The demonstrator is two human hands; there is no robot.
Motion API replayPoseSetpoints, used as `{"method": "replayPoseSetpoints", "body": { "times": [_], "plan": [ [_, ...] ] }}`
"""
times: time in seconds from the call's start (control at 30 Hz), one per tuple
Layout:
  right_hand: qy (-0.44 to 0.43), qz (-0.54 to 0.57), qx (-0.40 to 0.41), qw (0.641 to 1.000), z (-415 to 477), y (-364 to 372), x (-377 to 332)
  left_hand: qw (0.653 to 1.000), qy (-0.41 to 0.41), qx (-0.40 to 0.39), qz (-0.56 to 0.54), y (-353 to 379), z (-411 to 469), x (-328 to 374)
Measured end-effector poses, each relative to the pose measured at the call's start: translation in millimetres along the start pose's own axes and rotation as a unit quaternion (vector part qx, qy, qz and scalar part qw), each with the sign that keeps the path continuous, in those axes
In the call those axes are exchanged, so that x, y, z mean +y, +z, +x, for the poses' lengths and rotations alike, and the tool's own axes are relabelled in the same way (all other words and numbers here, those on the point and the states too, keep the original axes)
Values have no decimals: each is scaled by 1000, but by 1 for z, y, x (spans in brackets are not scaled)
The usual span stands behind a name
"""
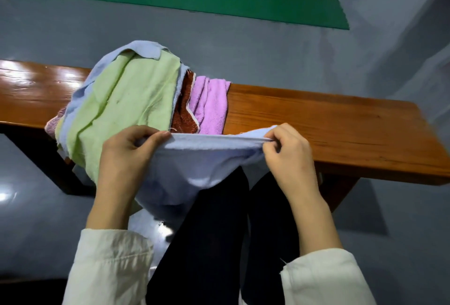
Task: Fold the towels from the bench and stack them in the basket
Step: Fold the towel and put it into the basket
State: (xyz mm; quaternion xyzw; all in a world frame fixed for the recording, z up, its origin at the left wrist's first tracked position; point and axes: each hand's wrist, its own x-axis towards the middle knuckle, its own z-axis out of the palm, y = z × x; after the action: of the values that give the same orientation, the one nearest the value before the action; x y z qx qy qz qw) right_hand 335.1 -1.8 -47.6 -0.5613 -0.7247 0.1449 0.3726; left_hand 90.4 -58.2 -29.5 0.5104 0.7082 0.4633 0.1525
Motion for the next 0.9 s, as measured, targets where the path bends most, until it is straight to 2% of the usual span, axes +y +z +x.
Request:
{"method": "replayPoseSetpoints", "body": {
  "times": [0.1, 0.2, 0.23, 0.3, 0.37, 0.4, 0.63, 0.8, 0.9],
  "plan": [
    [2, 45, 13, 999, 8, -1, -1, 1000, 8, 22, 17, -5, 2, 4],
    [26, 140, -52, 988, 11, -5, -7, 998, -6, 28, 49, 0, 4, 8],
    [37, 181, -78, 980, 11, -5, -11, 999, 5, 4, 36, 8, 2, 14],
    [47, 256, -112, 959, 8, 0, -17, 993, 29, -107, -42, 32, -6, 30],
    [36, 286, -130, 949, 2, 5, -19, 971, 36, -219, -92, 55, -17, 45],
    [31, 287, -137, 947, -2, 6, -18, 965, 39, -242, -93, 64, -21, 48],
    [57, 177, -152, 971, -16, 8, 0, 984, 69, -159, -49, 62, -15, 32],
    [60, 174, -112, 977, -10, -10, 16, 998, -2, -54, -38, 36, -1, 6],
    [90, 189, -102, 973, -7, -21, 20, 998, -45, -15, -42, 30, 3, -5]
  ]
}}
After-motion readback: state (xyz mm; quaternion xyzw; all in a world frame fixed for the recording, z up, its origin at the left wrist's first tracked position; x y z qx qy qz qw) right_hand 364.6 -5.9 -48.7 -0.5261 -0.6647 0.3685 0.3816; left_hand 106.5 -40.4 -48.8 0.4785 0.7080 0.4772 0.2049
